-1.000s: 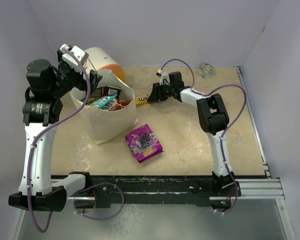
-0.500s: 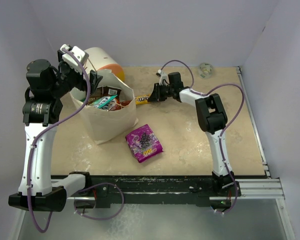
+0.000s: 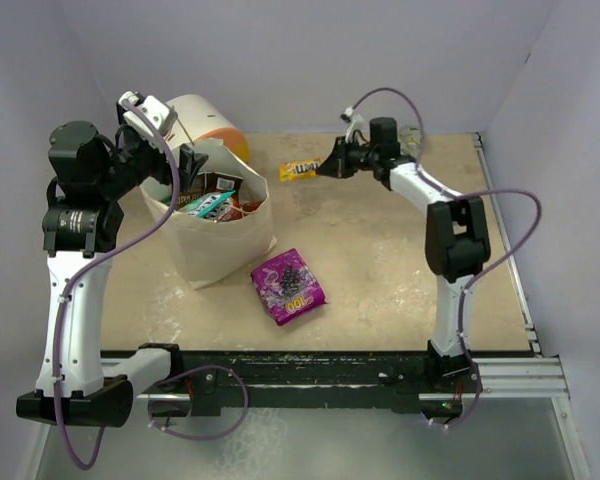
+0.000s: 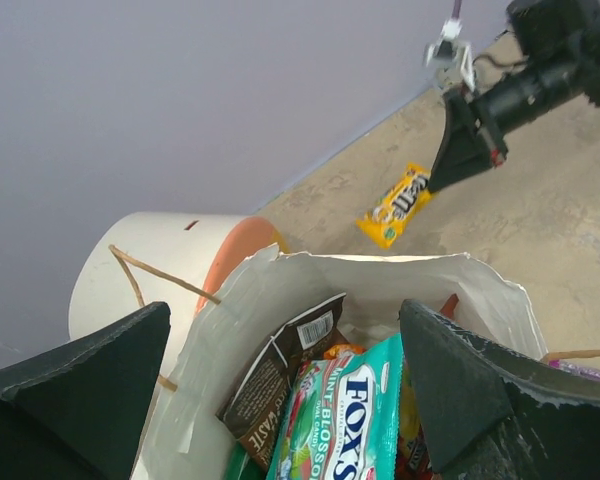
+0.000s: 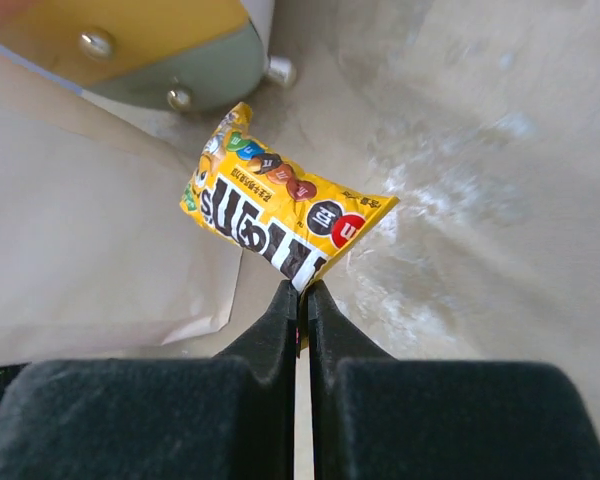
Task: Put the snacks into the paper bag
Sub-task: Pick up the snack from the center of the board, then place the snack in the paper bag.
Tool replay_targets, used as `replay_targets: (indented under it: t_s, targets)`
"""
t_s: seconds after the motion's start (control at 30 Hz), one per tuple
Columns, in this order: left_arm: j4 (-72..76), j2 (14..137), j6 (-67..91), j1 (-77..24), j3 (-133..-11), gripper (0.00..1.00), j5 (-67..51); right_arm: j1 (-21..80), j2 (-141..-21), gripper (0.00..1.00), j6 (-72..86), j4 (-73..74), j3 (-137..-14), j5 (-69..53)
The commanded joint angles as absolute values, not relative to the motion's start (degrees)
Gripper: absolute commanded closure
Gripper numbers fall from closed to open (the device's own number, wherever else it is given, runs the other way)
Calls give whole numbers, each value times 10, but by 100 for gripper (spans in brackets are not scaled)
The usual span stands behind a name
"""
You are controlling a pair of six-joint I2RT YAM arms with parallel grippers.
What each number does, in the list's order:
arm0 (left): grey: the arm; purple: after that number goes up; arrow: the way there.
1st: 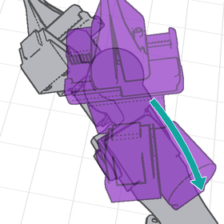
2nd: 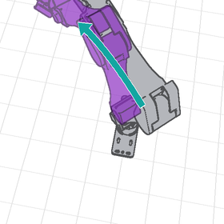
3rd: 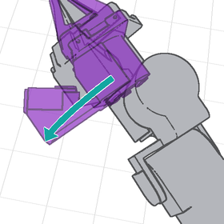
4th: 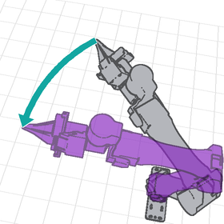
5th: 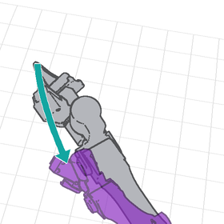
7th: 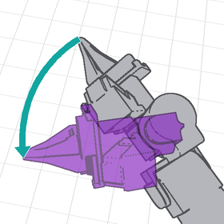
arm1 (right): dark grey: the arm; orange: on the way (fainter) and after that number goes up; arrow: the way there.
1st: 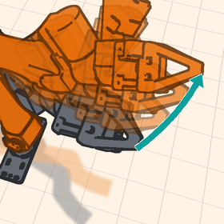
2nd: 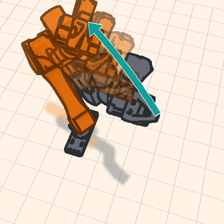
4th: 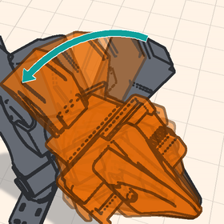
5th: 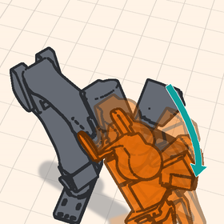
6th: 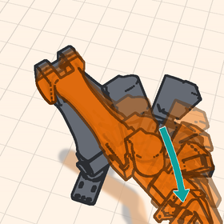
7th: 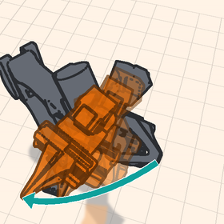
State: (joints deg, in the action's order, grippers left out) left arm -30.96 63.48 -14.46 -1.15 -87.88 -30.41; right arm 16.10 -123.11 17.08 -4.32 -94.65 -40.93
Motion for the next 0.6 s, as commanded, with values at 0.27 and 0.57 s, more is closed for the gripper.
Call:
replay_targets:
  t_s: [0.27,0.57]
  targets:
    - [-350,688,-133,-15,-957,2,-382,80,-980,100,10,9,-856,-438]
    - [-396,724,-183,-129,-1001,3,-361,80,-832,100,-131,105,-812,-470]
